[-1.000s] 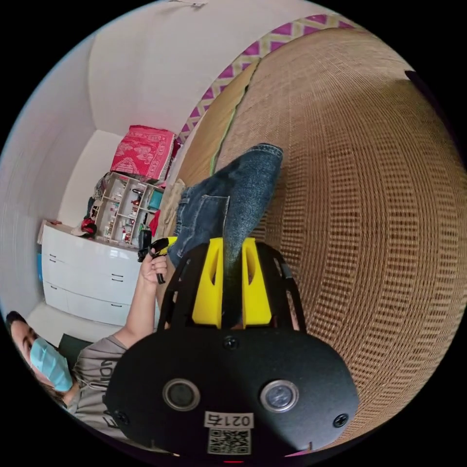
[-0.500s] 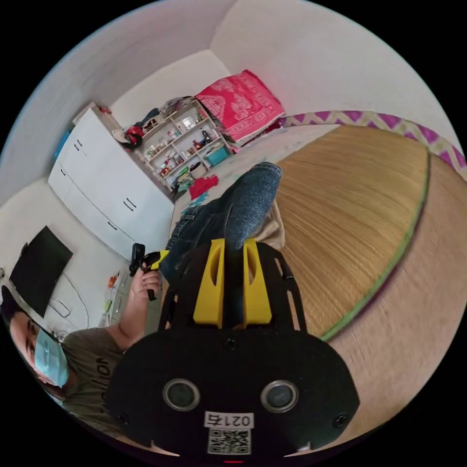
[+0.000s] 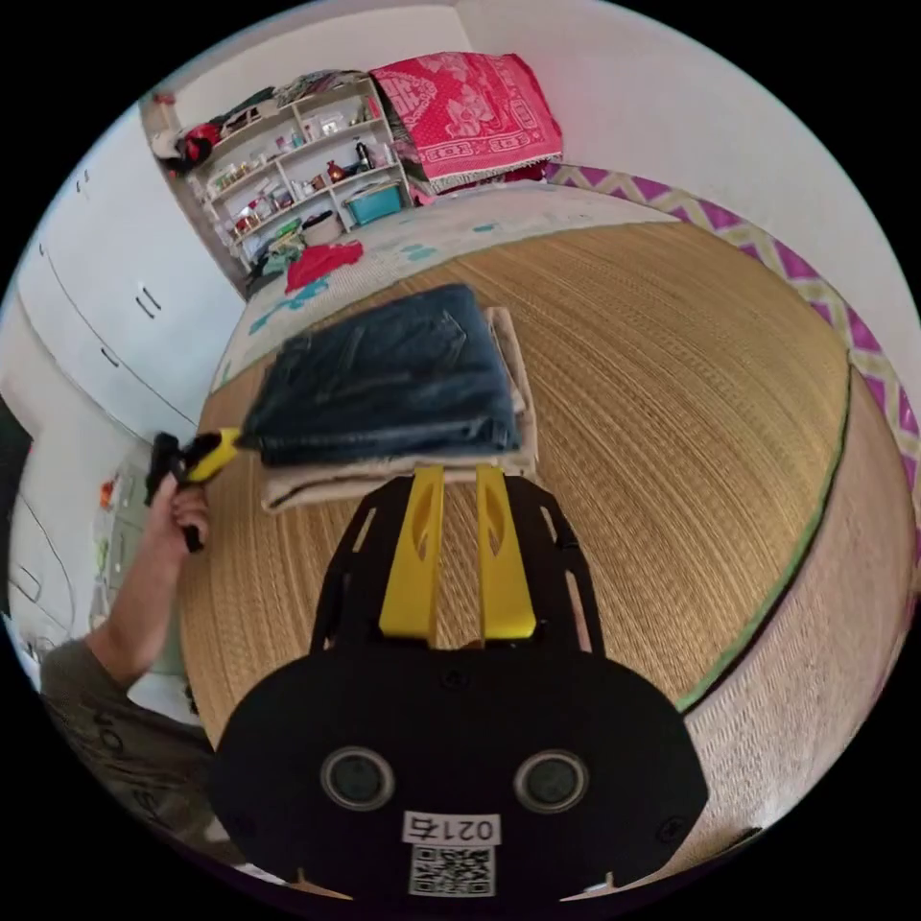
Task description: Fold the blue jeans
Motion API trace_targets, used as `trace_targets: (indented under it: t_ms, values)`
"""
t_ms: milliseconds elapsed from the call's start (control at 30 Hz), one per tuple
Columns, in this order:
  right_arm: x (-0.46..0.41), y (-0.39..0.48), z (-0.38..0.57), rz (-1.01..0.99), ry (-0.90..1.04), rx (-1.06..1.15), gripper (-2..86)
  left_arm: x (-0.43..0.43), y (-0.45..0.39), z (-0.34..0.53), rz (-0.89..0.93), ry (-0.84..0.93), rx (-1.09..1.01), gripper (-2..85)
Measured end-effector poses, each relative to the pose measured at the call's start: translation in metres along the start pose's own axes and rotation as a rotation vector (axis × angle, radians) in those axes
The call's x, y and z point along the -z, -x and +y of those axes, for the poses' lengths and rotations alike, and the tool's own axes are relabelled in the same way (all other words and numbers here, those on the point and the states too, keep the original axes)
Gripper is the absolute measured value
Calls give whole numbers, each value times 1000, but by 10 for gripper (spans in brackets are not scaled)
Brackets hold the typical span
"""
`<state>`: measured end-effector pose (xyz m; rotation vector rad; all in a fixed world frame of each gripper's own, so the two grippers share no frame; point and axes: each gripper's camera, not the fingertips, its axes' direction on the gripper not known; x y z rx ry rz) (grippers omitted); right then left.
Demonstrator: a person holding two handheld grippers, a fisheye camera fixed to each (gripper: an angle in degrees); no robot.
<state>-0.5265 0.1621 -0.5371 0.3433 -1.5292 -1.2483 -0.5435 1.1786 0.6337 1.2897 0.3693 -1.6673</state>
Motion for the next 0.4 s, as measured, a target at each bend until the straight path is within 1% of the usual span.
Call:
trace_targets:
  t_ms: [33,67,100,133,167,200,233,267,300,333,367,400]
  values:
    - [15,5,33,14,-1,35,28,4,-13,5,5,3,-35,-5]
    - [24,8,50,9,0,55,23,5,-41,14,73,32,-120,-7]
    - [43,15,87,6,0,91,12,1,-73,27,120,71,-194,-8]
    - [66,24,126,17,-17,120,4,-2,-91,36,126,89,-238,-8]
    - [79,30,146,26,-31,134,-1,-8,-132,55,132,122,-357,-8]
    - [108,41,189,51,-79,155,-4,-15,-179,80,119,158,-514,-8]
    - [138,53,231,84,-138,165,-6,-19,-205,94,106,174,-600,-8]
    - [154,60,253,103,-166,173,-6,-22,-254,126,86,179,-774,-7]
    - [189,74,298,156,-247,183,-6,-21,-302,161,84,159,-938,-4]
    - [223,90,346,218,-358,192,-5,-19,-325,179,90,134,-1011,-3]
    - [241,99,370,245,-420,194,-2,-12,-364,213,107,52,-1119,5]
    - [274,114,420,286,-575,195,2,-5,-395,239,142,-21,-1169,41]
